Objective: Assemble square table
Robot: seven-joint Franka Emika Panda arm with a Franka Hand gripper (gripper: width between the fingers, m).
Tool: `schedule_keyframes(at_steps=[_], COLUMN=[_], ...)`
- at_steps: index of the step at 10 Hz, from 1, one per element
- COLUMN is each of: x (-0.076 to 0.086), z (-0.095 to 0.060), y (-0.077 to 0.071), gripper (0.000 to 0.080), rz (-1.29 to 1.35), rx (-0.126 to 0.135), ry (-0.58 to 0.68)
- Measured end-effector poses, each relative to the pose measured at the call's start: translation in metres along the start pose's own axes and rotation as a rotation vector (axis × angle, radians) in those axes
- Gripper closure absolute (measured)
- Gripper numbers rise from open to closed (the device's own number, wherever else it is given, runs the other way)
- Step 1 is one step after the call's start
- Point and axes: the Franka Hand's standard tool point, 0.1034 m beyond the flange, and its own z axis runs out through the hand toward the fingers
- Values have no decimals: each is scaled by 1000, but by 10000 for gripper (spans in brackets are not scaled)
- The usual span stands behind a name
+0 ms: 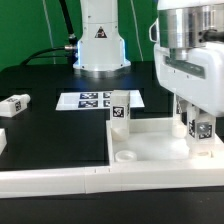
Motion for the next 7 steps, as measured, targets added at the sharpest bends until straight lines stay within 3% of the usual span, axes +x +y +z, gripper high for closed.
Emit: schedule_keyframes(at_steps=[1,4,5,6,7], x=[1,0,-8,-14,-19], z=[0,0,-2,-4,-2], y=[2,3,7,2,0], gripper=[509,508,295,295,182], rz=[89,30,-162,-330,-512], rx=[15,9,-66,-78,-78], ry=[-14,-13,-4,12,10])
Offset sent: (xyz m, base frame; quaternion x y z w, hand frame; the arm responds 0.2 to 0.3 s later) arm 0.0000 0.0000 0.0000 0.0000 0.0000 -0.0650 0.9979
